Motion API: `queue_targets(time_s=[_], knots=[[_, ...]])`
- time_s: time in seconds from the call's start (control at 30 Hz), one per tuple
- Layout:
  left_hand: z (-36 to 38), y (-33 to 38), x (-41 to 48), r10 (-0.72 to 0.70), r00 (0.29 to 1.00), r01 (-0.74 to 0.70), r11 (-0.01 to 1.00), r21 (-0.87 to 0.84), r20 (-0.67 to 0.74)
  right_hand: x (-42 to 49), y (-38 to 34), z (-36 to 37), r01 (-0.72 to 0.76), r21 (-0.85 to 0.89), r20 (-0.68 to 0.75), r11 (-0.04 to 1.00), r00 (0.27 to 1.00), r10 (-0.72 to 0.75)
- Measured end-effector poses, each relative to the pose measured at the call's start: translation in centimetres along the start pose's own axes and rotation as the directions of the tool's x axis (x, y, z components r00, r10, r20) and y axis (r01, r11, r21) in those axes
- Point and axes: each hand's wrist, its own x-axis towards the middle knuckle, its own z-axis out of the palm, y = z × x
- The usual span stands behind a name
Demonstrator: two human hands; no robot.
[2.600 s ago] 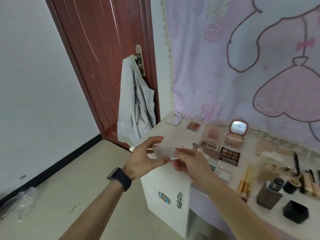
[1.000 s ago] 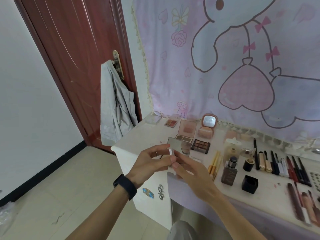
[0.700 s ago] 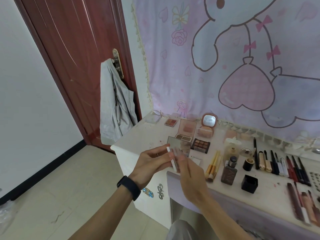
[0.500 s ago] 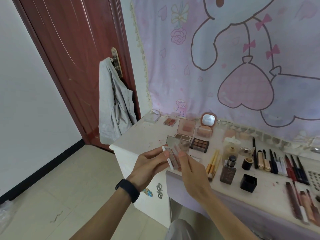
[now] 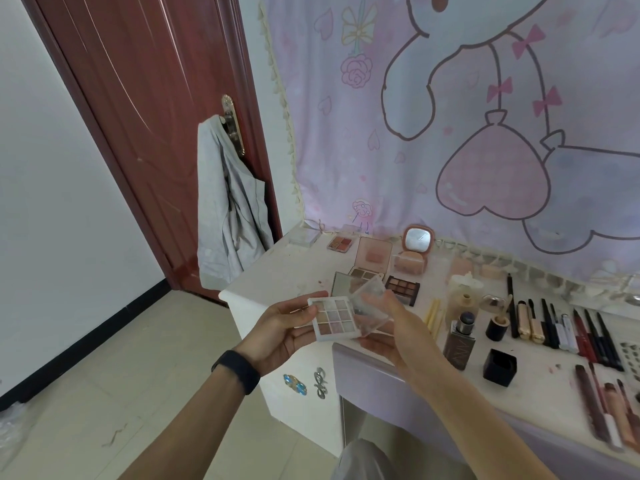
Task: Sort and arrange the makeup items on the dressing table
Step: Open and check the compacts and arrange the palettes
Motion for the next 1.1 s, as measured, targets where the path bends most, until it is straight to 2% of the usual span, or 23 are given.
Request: queue_targets(time_s=[0.1,0.17,0.2,0.23,0.3,0.33,0.37,0.43,0.5,0.67,0.83,0.9,1.0,1.1], knots=[[0.2,0.9,0.0,-0.013,1.000,0.016,0.993,0.120,-0.023,0.4,-0.5,0.1,-0.013,0.043,0.017,0.999,1.000,0.012],[0.8,1.5,0.0,0.014,1.000,-0.003,0.918,0.398,-0.025,0.5,-0.8,0.3,-0.008,0.015,0.023,1.000,1.000,0.008],[1.2,1.8,0.0,0.027,1.000,-0.018,0.809,0.587,-0.006,0.7,-0.8,0.5,-0.007,-0.003,0.026,1.000,1.000,0.007],[1.6,2.0,0.2,0.033,0.999,-0.040,0.650,0.759,0.024,0.6,-1.1,0.7,-0.007,-0.014,0.030,1.000,1.000,0.007],[2.3,2.1,0.7,0.078,0.994,-0.097,0.261,0.960,0.079,0.5,-1.4,1.1,-0.002,-0.046,0.038,0.999,0.999,0.004],[2.6,2.2,0.9,0.131,0.986,-0.118,0.093,0.989,0.105,0.6,-1.5,1.3,0.007,-0.062,0.047,0.998,0.999,-0.005],[2.8,2.4,1.1,0.185,0.973,-0.134,-0.029,0.991,0.137,0.5,-1.8,1.4,0.022,-0.077,0.058,0.997,0.998,-0.018],[3.0,2.8,1.6,0.248,0.952,-0.147,-0.147,0.978,0.180,0.7,-2.4,1.4,0.049,-0.102,0.075,0.994,0.996,-0.041],[3.0,3.2,2.1,0.257,0.950,-0.137,-0.173,0.975,0.179,0.9,-3.1,1.5,0.066,-0.137,0.089,0.988,0.995,-0.054],[3.1,4.3,3.7,0.278,0.946,-0.152,-0.079,0.985,0.168,1.9,-4.9,2.0,0.097,-0.248,0.098,0.964,0.992,-0.074],[3.0,5.7,5.8,0.402,0.897,-0.110,-0.196,0.974,0.182,4.1,-7.7,1.7,0.124,-0.456,0.117,0.881,0.990,-0.079],[2.7,6.7,7.1,0.446,0.881,-0.097,-0.151,0.984,0.155,5.1,-9.7,0.7,0.160,-0.589,0.136,0.792,0.986,-0.098],[1.5,8.3,9.2,0.495,0.866,-0.045,-0.055,0.998,0.066,6.6,-13.4,-2.2,0.235,-0.772,0.122,0.591,0.967,-0.224],[-0.4,9.4,12.1,0.494,0.865,0.069,0.055,0.996,-0.088,8.3,-16.3,-6.4,0.164,-0.927,0.069,0.336,0.958,-0.279]])
